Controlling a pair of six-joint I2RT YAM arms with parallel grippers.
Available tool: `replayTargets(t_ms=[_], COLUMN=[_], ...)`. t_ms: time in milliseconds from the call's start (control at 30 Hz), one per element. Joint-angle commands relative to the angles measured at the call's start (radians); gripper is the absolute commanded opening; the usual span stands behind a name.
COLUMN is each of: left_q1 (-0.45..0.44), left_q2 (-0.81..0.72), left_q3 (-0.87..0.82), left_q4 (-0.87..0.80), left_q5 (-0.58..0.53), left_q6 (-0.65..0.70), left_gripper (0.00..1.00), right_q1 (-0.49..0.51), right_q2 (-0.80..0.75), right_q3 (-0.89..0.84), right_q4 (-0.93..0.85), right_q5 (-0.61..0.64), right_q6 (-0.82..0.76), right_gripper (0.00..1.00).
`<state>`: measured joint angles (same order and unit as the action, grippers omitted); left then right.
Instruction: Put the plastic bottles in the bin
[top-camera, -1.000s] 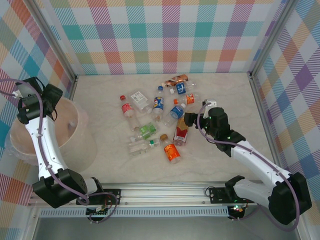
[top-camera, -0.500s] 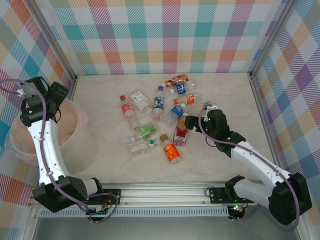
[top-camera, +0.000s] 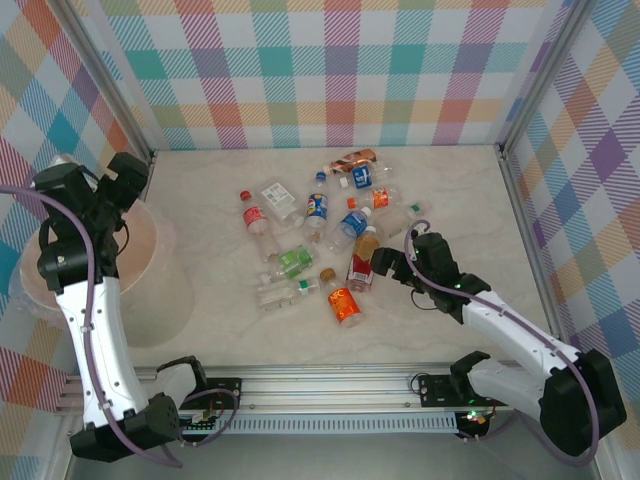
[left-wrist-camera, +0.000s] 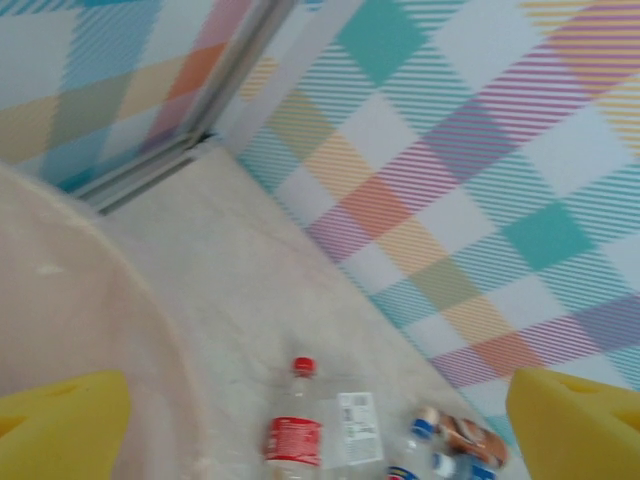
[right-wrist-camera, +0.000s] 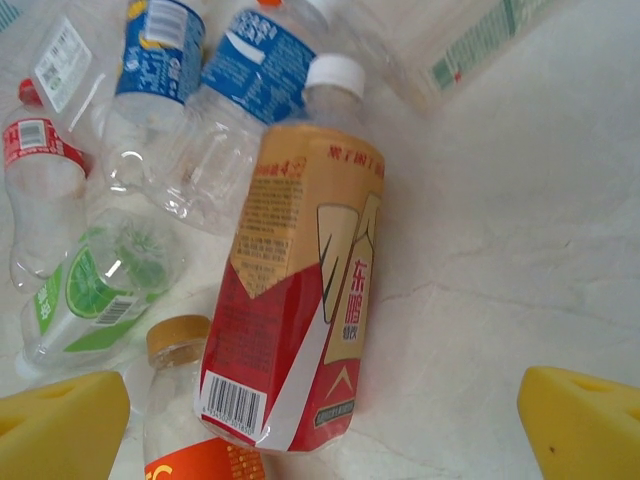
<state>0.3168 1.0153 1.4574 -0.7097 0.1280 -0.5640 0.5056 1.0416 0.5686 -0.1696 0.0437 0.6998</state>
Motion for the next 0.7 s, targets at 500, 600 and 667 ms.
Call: replayTargets(t_ms=[500,600,667], left_q1=[-0.43,-0.485,-0.519], left_q2=[0.104,0.123,0.133], left_q3=[-0.004,-0.015,-0.026], left_q4=[0.119,0.116,0.116], left_q5=[0.108,0.083,0.065], left_q6=[-0.043,-0.053,-0.069], left_gripper=[1.0,1.0,1.0], right_q1=[0.143,0.192,0.224], right_q2=[0.283,0.338,0.375], right_q3=[0.185,0.239,0.275], right_q4=[-0.083,-0.16,-0.212], right_q5=[0.026,0.132,0.192], right_q6=[0.151,0.162,0.168], right_gripper=[1.0,1.0,1.0])
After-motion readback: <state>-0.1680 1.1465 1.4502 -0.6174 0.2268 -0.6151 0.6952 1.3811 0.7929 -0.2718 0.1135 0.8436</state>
